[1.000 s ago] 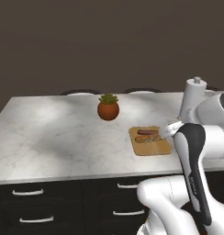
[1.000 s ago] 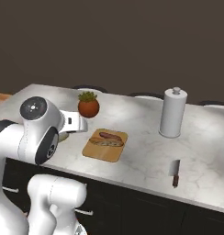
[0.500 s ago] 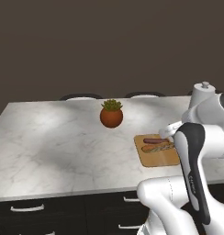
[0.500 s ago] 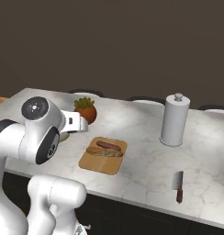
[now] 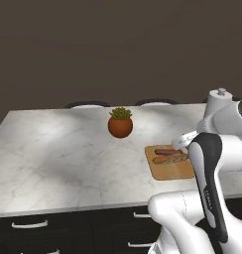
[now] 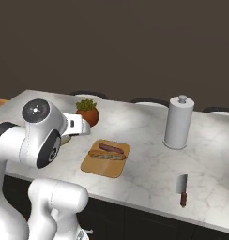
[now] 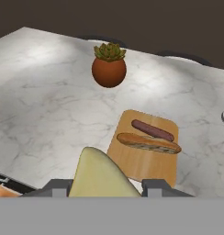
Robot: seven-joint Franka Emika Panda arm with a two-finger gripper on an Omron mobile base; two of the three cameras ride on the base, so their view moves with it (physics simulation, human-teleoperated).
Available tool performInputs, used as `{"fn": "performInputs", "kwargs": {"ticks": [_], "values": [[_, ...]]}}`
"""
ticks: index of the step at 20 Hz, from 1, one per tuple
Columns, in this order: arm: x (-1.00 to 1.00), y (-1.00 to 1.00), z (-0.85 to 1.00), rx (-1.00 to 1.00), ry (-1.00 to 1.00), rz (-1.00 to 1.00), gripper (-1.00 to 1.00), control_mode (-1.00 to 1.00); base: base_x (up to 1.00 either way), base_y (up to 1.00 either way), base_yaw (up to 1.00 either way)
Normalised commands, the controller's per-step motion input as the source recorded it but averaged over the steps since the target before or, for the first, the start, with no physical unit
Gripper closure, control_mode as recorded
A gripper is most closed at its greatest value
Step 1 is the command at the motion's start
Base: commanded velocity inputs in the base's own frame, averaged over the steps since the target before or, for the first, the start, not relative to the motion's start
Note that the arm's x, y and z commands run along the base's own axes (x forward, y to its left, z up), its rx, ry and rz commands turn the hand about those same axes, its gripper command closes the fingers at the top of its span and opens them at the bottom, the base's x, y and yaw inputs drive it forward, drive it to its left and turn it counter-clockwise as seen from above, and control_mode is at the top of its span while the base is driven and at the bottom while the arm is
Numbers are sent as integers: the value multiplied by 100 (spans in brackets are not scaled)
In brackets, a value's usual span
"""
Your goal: Retrieve the sausage and cheese from the fridge and place them on the cutting board on the counter.
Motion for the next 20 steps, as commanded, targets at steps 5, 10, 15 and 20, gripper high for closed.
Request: {"fn": "performInputs", "kwargs": {"ticks": [5, 10, 15, 20], "values": [[0, 0, -3, 0, 3, 0, 100, -100, 0, 0, 0], [4, -25, -26, 1, 25, 0, 100, -100, 0, 0, 0], [13, -36, -35, 0, 19, 22, 100, -100, 0, 0, 0], [16, -30, -26, 2, 0, 41, 100, -100, 0, 0, 0]]}}
